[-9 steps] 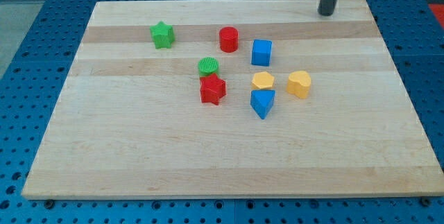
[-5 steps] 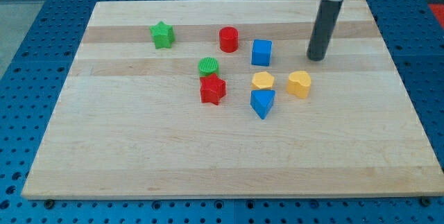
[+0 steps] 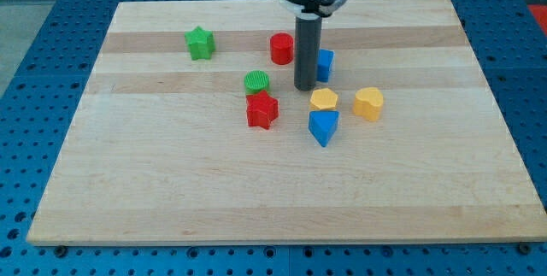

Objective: Push the blue cube into the red circle

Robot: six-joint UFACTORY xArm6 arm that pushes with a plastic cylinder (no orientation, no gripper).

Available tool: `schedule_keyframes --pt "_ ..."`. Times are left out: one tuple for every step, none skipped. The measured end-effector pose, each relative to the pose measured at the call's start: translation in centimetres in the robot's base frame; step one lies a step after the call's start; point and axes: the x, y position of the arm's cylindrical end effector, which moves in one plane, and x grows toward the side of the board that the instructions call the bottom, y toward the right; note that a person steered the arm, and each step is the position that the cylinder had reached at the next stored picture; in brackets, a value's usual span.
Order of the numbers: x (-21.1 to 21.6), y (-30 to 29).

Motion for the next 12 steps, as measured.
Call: schedule_keyframes --pt "-0.5 1.2" --pt "-0.5 4.7" --pt "-1.0 5.0" --pt "-2.3 2.3" --pt "-2.6 0.9" --pt "-2.7 1.0" --pt "-3.1 1.3" --pt "-4.0 1.3" --pt "-4.0 1.3" --pt "-3.3 2.3" --pt "-2.6 5.0" --pt "-3.9 6.4"
